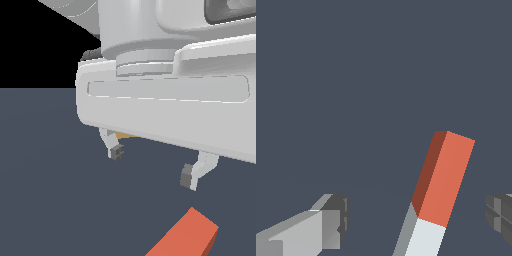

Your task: Insert the peg into the horizontal hole in a box.

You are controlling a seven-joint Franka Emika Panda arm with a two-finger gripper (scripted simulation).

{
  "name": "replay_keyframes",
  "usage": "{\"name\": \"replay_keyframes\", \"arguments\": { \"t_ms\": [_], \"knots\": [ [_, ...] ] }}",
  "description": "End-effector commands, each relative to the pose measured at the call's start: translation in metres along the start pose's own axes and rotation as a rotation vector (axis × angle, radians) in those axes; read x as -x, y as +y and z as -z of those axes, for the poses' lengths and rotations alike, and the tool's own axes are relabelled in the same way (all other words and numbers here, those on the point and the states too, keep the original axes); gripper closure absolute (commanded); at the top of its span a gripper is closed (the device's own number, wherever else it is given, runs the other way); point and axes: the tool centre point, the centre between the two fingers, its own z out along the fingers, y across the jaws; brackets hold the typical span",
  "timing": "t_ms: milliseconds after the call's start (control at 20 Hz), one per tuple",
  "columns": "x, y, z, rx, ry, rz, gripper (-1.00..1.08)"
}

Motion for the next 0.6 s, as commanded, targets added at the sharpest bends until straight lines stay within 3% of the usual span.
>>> {"name": "replay_keyframes", "arguments": {
  "t_ms": [0,300,550],
  "knots": [
    [0.033,0.011,-0.014,-0.002,-0.005,-0.106,-0.92],
    [0.092,0.019,-0.038,-0.008,-0.013,-0.287,-0.92],
    [0.108,0.019,-0.044,-0.010,-0.015,-0.336,-0.92]
  ]
}}
